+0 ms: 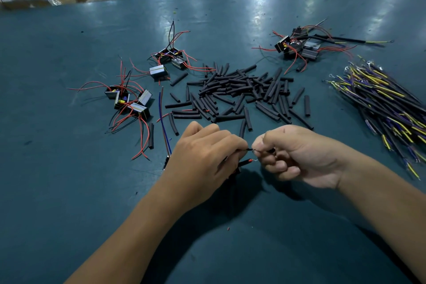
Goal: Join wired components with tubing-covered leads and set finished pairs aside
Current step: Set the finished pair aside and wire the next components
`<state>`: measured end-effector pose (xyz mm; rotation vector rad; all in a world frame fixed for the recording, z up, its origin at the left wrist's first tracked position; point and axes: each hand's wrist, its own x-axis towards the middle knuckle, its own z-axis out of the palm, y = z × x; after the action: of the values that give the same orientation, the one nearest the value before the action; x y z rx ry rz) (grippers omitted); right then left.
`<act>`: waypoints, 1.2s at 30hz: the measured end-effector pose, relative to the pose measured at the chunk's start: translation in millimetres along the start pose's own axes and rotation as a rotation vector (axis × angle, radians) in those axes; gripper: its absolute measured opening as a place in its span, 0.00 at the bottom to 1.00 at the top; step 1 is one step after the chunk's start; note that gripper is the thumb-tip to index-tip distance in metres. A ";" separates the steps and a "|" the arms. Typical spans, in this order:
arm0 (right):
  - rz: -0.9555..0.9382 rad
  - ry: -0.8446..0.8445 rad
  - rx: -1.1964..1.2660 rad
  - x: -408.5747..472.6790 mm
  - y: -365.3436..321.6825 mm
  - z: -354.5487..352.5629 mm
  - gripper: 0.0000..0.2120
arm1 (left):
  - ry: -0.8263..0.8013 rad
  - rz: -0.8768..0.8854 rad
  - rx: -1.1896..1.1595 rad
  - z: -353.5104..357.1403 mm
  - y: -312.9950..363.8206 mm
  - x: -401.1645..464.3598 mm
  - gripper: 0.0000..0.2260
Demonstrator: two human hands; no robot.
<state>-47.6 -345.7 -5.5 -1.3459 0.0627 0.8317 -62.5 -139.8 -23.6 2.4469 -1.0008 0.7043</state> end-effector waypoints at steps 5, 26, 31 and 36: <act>-0.146 0.055 -0.075 1.5 2.3 2.3 0.12 | 0.002 -0.044 -0.047 0.0 0.1 0.6 0.05; -0.328 0.206 -0.380 -3.6 -1.8 -1.4 0.15 | -0.109 -0.181 -0.277 -6.5 0.9 2.2 0.04; 0.004 0.050 -0.085 -1.4 0.7 3.6 0.11 | -0.049 -0.047 -0.081 -0.3 -1.4 1.0 0.06; 0.015 0.051 -0.089 -1.6 1.1 5.3 0.11 | -0.046 -0.009 -0.036 0.5 -1.3 0.6 0.06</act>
<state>-51.5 -341.9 -4.2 -1.4521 0.0766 0.8205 -61.1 -139.5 -23.9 2.4457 -1.0106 0.6240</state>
